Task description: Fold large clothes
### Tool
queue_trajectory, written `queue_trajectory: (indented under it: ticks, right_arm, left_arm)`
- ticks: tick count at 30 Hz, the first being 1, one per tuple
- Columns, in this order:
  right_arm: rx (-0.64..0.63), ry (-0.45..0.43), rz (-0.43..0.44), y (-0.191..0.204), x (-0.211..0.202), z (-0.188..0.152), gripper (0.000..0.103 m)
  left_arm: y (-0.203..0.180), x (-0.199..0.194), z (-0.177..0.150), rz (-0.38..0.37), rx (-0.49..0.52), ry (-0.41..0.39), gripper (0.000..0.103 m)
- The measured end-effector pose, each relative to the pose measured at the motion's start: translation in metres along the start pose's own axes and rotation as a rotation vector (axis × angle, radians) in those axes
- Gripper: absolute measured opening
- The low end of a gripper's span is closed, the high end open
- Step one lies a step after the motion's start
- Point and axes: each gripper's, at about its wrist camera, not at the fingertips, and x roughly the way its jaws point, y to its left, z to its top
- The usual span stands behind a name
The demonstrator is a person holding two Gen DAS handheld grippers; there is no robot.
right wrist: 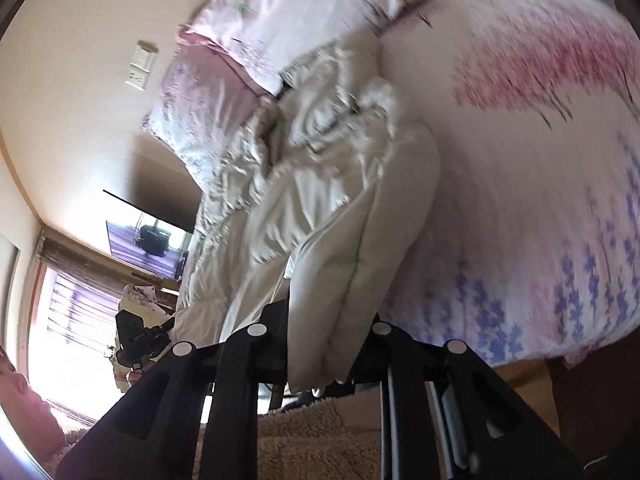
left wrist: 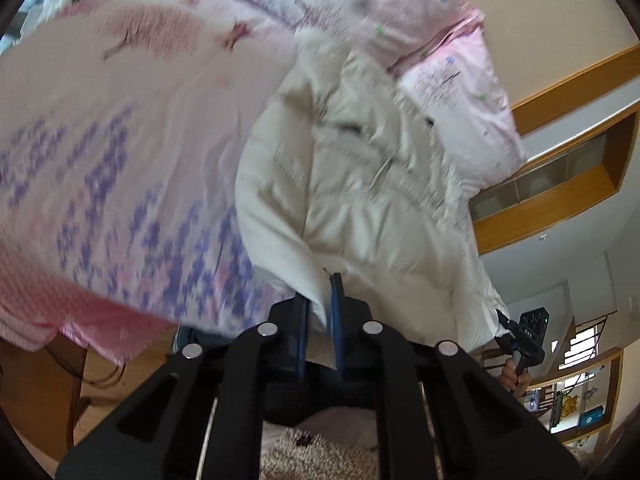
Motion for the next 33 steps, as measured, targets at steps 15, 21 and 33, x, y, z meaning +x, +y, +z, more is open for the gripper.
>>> queue_trajectory:
  ticks: [15,21,33]
  right_arm:
    - [-0.144,-0.336,0.041,0.082,-0.009,0.076,0.015]
    - [-0.156,-0.400,0.022,0.098,0.016,0.137,0.015]
    - [-0.093,-0.405,-0.049,0.092,0.078,0.225,0.015]
  left_arm:
    - [-0.048,-0.020,0.090,-0.045,0.106,-0.250,0.005]
    - [-0.084,-0.014,0.155,0.005,0.183,-0.335,0.005]
    - [-0.088,0.052,0.258,0.064,0.127,-0.317,0.005]
